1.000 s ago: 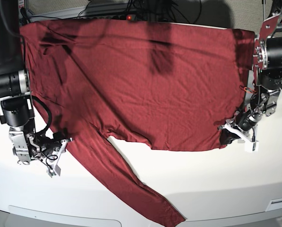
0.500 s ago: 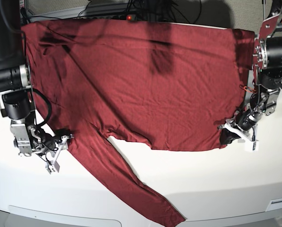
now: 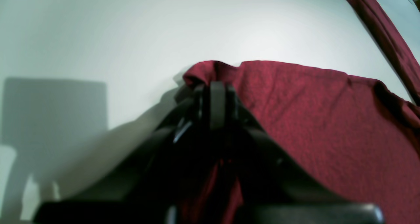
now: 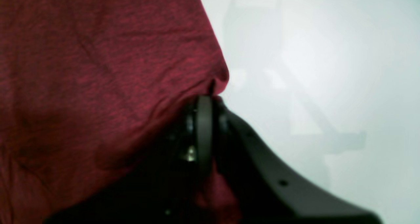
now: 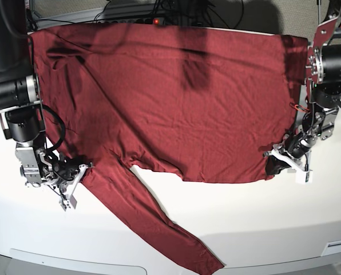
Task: Fold the T-shirt properly
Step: 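Grasp the shirt's hem corners with both grippers, then fold the hem with both grippers toward the collar edge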
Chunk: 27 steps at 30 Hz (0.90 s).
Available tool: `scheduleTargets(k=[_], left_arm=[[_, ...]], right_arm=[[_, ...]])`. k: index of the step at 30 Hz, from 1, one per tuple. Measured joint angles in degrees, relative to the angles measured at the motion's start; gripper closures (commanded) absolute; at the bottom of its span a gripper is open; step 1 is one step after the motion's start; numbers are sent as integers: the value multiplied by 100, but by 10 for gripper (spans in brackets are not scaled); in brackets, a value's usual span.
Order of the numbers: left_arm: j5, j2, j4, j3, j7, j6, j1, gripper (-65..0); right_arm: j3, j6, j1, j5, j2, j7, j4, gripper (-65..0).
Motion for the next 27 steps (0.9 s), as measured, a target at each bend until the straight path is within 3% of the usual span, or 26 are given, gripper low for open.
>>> scheduleTargets(k=[6, 12, 15, 22, 27], left_arm=[[-2, 0, 0, 0, 0, 0, 2, 0], [-533, 2, 37, 0, 153, 0, 37, 0], [-715, -7, 293, 0, 592, 33, 74, 0], [-981, -68, 1340, 2, 1738, 142, 299, 0], [-1635, -142, 2616, 22, 2378, 151, 981, 0]], right_arm=[[0, -24, -4, -42, 83, 505, -2, 0], [-11, 13, 177, 7, 181, 142, -17, 0], [-11, 516, 240, 476, 433, 101, 76, 0], [-15, 538, 225, 1405, 850, -761, 627, 0], [-31, 540, 98, 2334, 1185, -874, 1102, 0]])
